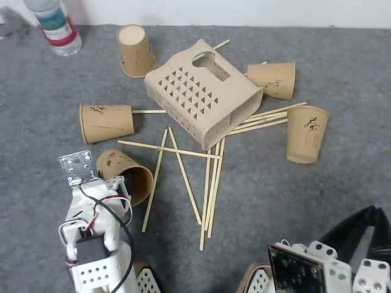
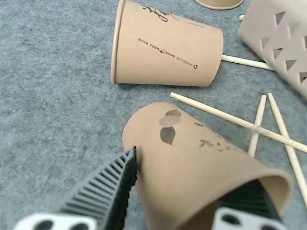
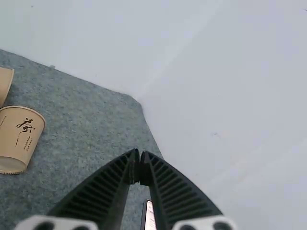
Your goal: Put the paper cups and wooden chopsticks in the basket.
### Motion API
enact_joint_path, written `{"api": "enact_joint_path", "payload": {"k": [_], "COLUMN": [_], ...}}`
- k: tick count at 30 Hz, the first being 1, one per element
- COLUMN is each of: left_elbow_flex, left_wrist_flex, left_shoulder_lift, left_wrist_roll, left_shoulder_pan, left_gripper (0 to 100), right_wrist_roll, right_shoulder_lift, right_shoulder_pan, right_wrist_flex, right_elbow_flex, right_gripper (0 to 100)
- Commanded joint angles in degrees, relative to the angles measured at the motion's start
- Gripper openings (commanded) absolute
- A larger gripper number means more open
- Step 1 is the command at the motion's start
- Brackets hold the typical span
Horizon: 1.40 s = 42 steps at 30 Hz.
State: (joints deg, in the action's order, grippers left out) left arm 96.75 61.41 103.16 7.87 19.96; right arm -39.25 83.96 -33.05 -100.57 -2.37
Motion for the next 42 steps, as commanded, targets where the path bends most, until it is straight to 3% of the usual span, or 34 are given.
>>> {"api": "enact_joint_path", "payload": {"k": [1, 32, 36, 42], "left_elbow_flex": [-0.31, -0.31, -0.31, -0.31], "left_wrist_flex": [0.26, 0.35, 0.09, 0.09], "left_shoulder_lift": [1.32, 1.32, 1.32, 1.32], "left_wrist_roll": [0.09, 0.00, 0.00, 0.09], "left_shoulder_pan": [-0.09, 0.00, 3.69, 3.87], "left_gripper": [26, 26, 26, 26], "right_wrist_roll": [-0.53, -0.44, -0.26, -0.44], "right_shoulder_lift": [-0.31, -0.31, -0.22, 2.95], "right_shoulder_pan": [-0.75, -0.75, -0.75, -0.75], "right_wrist_flex": [-1.27, -1.01, -1.19, -0.57], "right_elbow_flex": [0.18, 0.09, 0.09, 0.18], "right_gripper": [0.9, 1.0, 1.0, 1.0]}}
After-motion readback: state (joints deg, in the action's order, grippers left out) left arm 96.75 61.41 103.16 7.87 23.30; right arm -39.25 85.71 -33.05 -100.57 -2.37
